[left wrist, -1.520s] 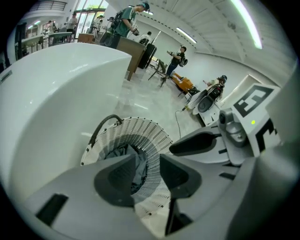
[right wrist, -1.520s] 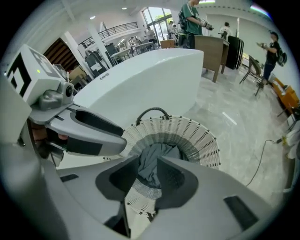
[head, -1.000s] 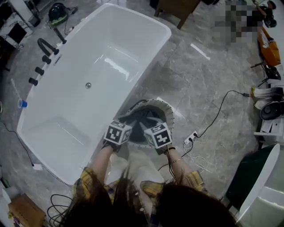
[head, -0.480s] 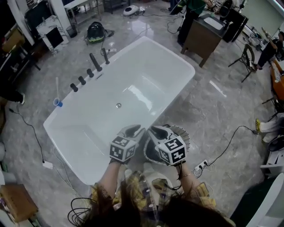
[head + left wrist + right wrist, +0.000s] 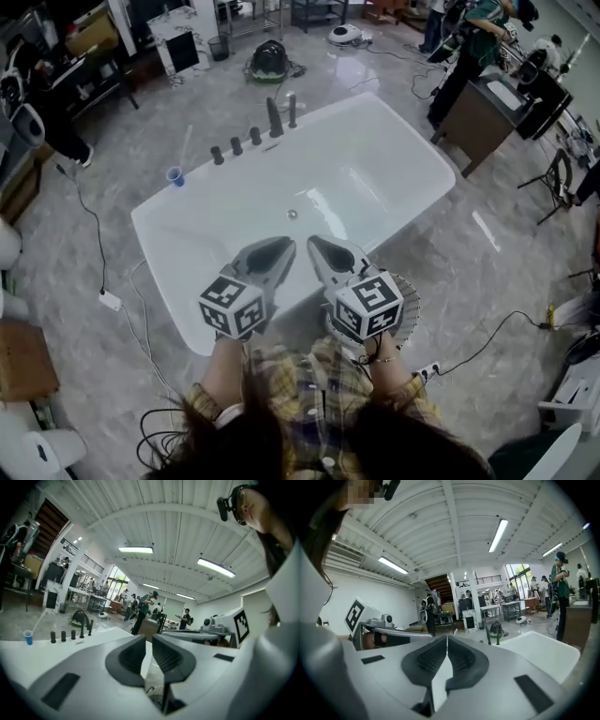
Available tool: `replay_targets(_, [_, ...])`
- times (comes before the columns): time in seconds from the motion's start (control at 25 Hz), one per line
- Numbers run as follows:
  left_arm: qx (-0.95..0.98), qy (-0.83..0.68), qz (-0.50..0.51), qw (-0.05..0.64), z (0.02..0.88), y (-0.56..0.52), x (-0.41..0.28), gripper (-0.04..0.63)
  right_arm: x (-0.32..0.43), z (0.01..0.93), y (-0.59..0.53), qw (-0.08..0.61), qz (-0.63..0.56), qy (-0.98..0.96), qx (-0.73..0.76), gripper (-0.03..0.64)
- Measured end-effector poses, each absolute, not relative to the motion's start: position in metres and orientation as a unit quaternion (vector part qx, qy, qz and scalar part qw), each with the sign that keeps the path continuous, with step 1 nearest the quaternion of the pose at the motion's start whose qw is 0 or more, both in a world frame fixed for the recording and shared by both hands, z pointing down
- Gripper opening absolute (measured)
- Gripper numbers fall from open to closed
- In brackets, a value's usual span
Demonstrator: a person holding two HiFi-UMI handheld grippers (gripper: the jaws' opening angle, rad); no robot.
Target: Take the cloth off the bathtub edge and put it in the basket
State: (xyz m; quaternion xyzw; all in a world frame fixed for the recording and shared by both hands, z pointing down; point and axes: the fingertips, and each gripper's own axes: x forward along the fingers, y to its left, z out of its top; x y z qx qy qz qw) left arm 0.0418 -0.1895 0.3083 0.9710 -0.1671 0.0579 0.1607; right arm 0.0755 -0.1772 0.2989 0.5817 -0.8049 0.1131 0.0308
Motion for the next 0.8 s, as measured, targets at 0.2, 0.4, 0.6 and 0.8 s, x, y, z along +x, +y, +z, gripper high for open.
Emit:
replay_targets(0.2, [0.967, -0.215, 0.029, 0.136, 0.288, -0.197, -0.017, 0.035, 0.023, 0.278, -0.187, 0.017, 0.086, -0.828, 0.554, 0.015])
replay_targets(0.4, [0.963, -0.242, 0.008, 0.117, 0.275, -0.195, -0.058, 0.029, -0.023, 0.264, -0.183, 0.005, 0.083, -0.849, 0.522, 0.015])
replay_targets(0.6, [0.962, -0.257, -0.009, 0.095, 0.261, -0.183, -0.085, 0.028, -0.051, 0.262, -0.172, 0.024, 0.073, -0.859, 0.506, 0.015])
replay_targets(0.8, [0.964, -0.251, -0.016, 0.086, 0.254, -0.173, -0.09, 0.021, -0.06, 0.266, -0.163, 0.027, 0.074, -0.861, 0.502, 0.015])
